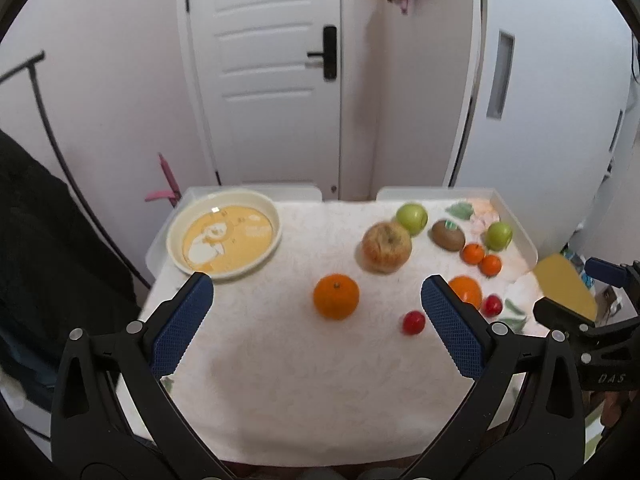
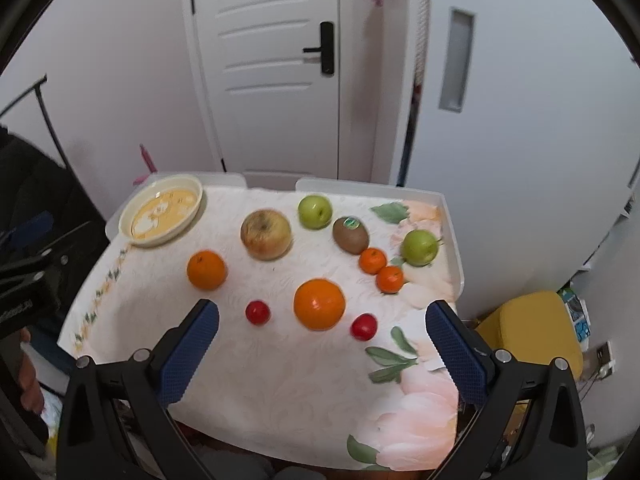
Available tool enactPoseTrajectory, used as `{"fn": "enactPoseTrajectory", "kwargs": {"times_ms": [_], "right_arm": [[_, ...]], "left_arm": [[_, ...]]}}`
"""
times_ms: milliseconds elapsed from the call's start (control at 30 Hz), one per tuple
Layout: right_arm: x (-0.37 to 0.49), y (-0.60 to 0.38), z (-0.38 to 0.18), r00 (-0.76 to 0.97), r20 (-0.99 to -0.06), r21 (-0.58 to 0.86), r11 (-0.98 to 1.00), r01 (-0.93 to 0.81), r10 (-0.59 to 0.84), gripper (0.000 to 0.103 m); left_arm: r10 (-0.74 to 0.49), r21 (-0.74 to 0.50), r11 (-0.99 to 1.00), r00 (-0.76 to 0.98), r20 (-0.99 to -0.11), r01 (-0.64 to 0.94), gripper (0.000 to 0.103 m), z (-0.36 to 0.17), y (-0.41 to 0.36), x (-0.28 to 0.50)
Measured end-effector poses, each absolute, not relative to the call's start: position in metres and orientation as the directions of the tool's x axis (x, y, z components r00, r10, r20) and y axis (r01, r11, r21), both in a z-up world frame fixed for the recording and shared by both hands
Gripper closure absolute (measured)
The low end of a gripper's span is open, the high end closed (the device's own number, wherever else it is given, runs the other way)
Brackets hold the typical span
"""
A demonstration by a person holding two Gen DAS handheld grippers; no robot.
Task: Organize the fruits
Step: 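Grasp the orange with the left tool while the right tool grasps the red tomato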
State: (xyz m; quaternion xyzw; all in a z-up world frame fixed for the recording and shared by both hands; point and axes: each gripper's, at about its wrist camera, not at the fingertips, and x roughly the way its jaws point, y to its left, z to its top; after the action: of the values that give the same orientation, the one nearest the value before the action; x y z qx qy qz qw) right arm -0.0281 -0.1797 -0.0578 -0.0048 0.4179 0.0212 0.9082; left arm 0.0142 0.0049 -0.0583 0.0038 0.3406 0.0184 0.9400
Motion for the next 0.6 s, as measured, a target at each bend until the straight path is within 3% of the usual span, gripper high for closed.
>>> {"fn": "enactPoseTrajectory", "kwargs": {"times_ms": [467,600], "right_arm": [[-0.007,-0.138,-0.147,0.579,-0.813,0.07,0.998,-0.01,0.063,0.001],[0.0,-0.124,-0.168,0.556,-0.829,0.07,0.997,0.011,0.052,0.009]], "left_arm": [[-0.13,0.038,0.973,0.677,-0.725,0.227,0.0,-0.151,0.023,0.079],[-0.177,0.023,0.954,0.627,-0.759,0.297,0.004,-0.176,0.024,0.1]]}}
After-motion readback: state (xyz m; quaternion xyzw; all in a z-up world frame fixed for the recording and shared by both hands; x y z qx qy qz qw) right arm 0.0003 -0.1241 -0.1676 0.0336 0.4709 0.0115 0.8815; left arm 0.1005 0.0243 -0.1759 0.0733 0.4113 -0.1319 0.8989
